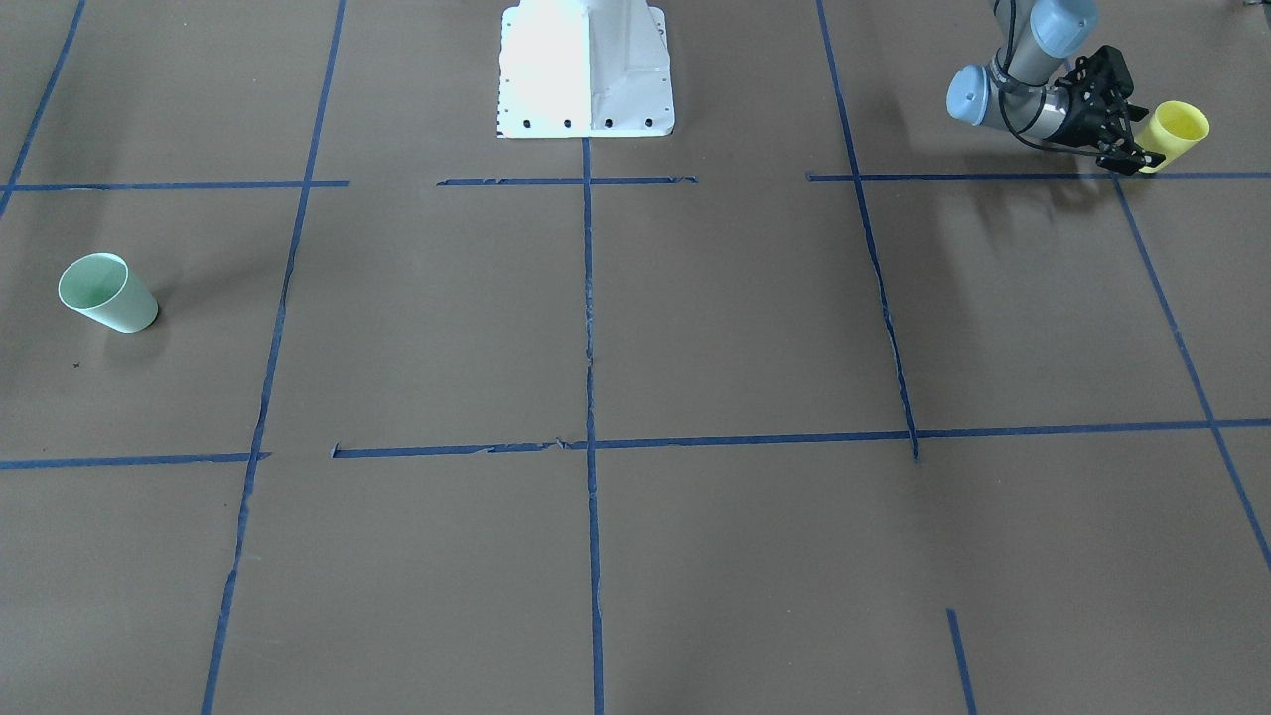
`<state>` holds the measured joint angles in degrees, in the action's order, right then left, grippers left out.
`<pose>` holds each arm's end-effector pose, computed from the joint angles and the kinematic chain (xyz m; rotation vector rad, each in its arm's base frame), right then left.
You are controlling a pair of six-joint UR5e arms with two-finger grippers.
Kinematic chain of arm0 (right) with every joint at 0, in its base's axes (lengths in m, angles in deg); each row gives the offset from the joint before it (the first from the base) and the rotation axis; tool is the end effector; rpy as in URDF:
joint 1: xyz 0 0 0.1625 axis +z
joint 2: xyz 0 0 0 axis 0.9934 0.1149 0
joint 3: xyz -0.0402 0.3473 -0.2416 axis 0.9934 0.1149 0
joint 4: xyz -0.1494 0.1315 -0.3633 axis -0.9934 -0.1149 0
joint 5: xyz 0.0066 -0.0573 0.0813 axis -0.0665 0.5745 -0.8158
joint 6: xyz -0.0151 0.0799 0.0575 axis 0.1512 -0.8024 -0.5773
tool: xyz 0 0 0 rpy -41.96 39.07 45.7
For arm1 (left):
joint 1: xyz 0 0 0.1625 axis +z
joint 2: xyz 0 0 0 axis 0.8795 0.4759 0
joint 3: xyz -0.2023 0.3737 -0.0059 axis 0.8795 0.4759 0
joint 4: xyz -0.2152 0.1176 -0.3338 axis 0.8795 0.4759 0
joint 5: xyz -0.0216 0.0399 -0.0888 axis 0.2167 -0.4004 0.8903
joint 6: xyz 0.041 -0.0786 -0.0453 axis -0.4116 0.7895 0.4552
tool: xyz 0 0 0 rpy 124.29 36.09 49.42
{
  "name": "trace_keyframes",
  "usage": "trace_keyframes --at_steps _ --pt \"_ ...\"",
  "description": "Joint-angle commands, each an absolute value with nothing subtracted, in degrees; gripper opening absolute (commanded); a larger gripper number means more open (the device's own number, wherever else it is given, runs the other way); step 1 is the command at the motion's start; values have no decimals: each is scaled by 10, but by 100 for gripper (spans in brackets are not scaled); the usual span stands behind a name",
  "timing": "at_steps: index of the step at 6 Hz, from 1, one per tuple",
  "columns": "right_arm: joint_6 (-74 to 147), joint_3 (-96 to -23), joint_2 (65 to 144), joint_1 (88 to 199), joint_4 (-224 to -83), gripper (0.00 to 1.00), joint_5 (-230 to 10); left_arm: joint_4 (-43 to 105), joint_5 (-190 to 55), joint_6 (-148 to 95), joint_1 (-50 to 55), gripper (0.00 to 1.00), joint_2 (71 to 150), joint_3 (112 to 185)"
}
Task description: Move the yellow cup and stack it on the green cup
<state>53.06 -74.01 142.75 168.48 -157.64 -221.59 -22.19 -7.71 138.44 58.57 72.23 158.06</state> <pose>0.0311 -0.3730 0.6279 0.1047 -0.7881 -0.1411 0.2704 -0.1625 0.7581 0.5758 -0.3803 -1.5118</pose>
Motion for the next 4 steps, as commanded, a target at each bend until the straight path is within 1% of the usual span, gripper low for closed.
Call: trace_keyframes --at_steps 1,3,4 --pt "530 -740 1427 1685 -1576 100 -2216 -214 -79 1383 586 100 716 1562" --pt "530 -740 1427 1685 -1577 100 -2216 -206 -80 1383 586 100 716 1537" --pt "531 -740 1427 1685 -1577 100 -2216 -200 -81 1383 586 98 718 1524"
